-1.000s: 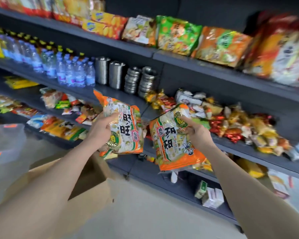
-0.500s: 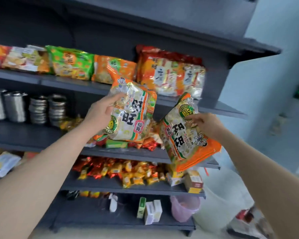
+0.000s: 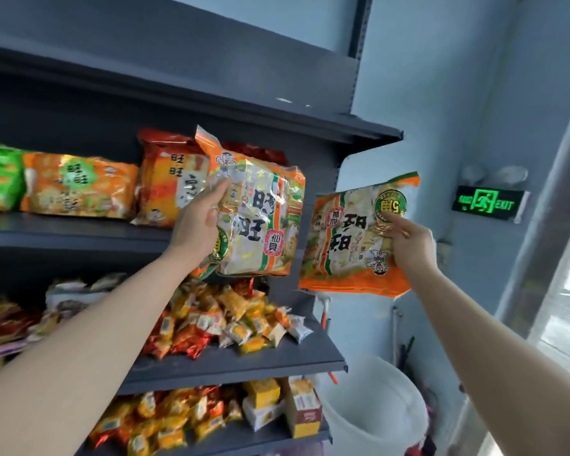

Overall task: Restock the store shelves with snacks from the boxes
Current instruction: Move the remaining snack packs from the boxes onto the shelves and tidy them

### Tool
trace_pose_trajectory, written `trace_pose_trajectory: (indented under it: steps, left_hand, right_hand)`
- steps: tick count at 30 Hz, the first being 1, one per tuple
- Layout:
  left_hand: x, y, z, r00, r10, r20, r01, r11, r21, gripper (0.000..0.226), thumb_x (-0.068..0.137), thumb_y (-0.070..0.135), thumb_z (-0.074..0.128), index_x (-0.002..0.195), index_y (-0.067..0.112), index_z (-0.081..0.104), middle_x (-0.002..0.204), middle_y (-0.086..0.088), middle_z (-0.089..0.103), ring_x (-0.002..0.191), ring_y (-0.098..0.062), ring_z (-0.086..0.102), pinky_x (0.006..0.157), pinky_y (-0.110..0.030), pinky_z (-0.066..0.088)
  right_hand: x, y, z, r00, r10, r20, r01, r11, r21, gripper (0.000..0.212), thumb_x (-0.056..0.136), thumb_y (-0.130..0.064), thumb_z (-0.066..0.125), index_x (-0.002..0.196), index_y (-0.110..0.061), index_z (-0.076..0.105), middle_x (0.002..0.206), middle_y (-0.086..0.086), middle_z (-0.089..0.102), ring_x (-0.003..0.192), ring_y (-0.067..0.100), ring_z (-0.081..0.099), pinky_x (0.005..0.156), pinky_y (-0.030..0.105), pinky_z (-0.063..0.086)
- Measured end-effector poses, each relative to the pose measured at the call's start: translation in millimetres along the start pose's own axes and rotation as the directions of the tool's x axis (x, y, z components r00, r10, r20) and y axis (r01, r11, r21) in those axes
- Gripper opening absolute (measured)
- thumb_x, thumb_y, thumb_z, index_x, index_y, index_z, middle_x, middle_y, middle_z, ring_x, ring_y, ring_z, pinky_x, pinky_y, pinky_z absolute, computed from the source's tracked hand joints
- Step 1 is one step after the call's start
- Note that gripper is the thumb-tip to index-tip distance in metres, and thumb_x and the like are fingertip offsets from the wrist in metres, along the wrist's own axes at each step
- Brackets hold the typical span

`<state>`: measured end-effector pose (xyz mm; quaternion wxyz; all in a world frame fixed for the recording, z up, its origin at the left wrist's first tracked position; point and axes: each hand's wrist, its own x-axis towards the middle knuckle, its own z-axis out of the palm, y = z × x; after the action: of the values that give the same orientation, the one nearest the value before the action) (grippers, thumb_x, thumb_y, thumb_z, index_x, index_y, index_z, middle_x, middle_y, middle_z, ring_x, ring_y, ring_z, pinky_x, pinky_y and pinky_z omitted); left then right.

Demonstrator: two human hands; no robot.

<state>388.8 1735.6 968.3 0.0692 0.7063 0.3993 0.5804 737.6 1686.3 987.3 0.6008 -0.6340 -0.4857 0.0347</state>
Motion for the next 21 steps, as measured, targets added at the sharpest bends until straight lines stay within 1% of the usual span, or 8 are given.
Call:
trace_pose_trajectory:
  steps: [3, 7, 9, 12, 15, 17, 19, 21]
  left_hand:
    - [30, -9, 48, 1.000, 0.011, -0.001, -0.011, 0.999, -0.038, 0.061, 0.102, -0.004, 0.037, 0.151, 0.032, 0.037, 0.160, 0.007, 0.028, 0.149, -0.010, 0.019, 0.116, -0.024, 0.019]
    - [77, -23, 106, 1.000, 0.020, 0.011, -0.019, 0.996, -0.082, 0.060, 0.103, -0.002, 0.036, 0.151, 0.034, 0.036, 0.150, 0.021, 0.024, 0.144, -0.005, 0.021, 0.116, -0.025, 0.022]
    - [103, -31, 131, 0.999, 0.024, 0.029, -0.021, 0.995, -0.101, 0.059, 0.103, -0.002, 0.034, 0.151, 0.032, 0.036, 0.144, 0.024, 0.023, 0.137, 0.002, 0.019, 0.113, -0.021, 0.021]
    - [146, -47, 166, 0.999, 0.031, 0.034, -0.027, 0.992, -0.124, 0.059, 0.103, -0.003, 0.034, 0.151, 0.031, 0.036, 0.153, 0.019, 0.024, 0.137, 0.005, 0.016, 0.109, -0.014, 0.017]
    - [186, -69, 202, 0.999, 0.025, 0.022, -0.023, 0.993, -0.116, 0.059, 0.103, -0.002, 0.034, 0.151, 0.033, 0.037, 0.159, 0.009, 0.028, 0.146, -0.008, 0.024, 0.112, -0.018, 0.019]
    - [208, -83, 225, 1.000, -0.002, 0.004, 0.003, 0.994, -0.110, 0.060, 0.103, -0.001, 0.034, 0.151, 0.036, 0.036, 0.160, 0.007, 0.029, 0.145, -0.015, 0.029, 0.115, -0.025, 0.024]
    - [223, -95, 248, 0.999, -0.035, -0.014, 0.033, 0.994, -0.107, 0.061, 0.103, -0.001, 0.034, 0.150, 0.037, 0.035, 0.160, 0.007, 0.028, 0.146, -0.013, 0.026, 0.111, -0.021, 0.022]
    - [237, -106, 271, 0.999, -0.045, -0.028, 0.042, 0.994, -0.102, 0.061, 0.103, -0.002, 0.034, 0.150, 0.036, 0.036, 0.159, 0.010, 0.029, 0.142, -0.005, 0.025, 0.106, -0.014, 0.021]
  right_hand:
    - [34, 19, 4, 0.998, 0.028, -0.064, -0.025, 0.999, 0.046, 0.053, 0.095, -0.004, 0.042, 0.115, -0.043, 0.071, 0.091, 0.000, 0.072, 0.059, 0.024, 0.048, 0.054, 0.033, 0.045]
    - [86, 39, 21, 0.993, 0.028, -0.115, -0.024, 0.999, 0.037, 0.059, 0.092, 0.000, 0.039, 0.119, -0.041, 0.070, 0.114, 0.003, 0.072, 0.049, 0.016, 0.042, 0.049, 0.027, 0.039]
    - [114, 47, 33, 0.990, 0.025, -0.138, -0.018, 0.998, 0.053, 0.061, 0.091, 0.002, 0.038, 0.119, -0.042, 0.070, 0.121, 0.001, 0.070, 0.046, 0.014, 0.039, 0.048, 0.026, 0.037]
    - [158, 57, 54, 0.984, 0.032, -0.177, -0.023, 0.998, 0.056, 0.065, 0.088, 0.003, 0.035, 0.120, -0.042, 0.069, 0.124, 0.001, 0.070, 0.057, 0.018, 0.051, 0.056, 0.029, 0.046]
    - [199, 72, 78, 0.975, 0.058, -0.216, -0.038, 0.995, 0.096, 0.064, 0.087, 0.004, 0.036, 0.123, -0.038, 0.070, 0.122, 0.001, 0.070, 0.063, 0.016, 0.054, 0.057, 0.025, 0.045]
    - [221, 84, 95, 0.965, 0.093, -0.244, -0.062, 0.990, 0.130, 0.064, 0.087, 0.004, 0.035, 0.124, -0.037, 0.070, 0.119, 0.001, 0.071, 0.065, 0.017, 0.054, 0.063, 0.029, 0.047]
    - [240, 96, 110, 0.957, 0.109, -0.270, -0.073, 0.988, 0.138, 0.065, 0.088, 0.004, 0.035, 0.124, -0.037, 0.070, 0.115, 0.000, 0.072, 0.064, 0.017, 0.052, 0.066, 0.035, 0.049]
    - [259, 108, 121, 0.950, 0.100, -0.294, -0.062, 0.989, 0.137, 0.065, 0.088, 0.004, 0.035, 0.124, -0.038, 0.069, 0.116, 0.001, 0.072, 0.069, 0.019, 0.054, 0.076, 0.042, 0.056]
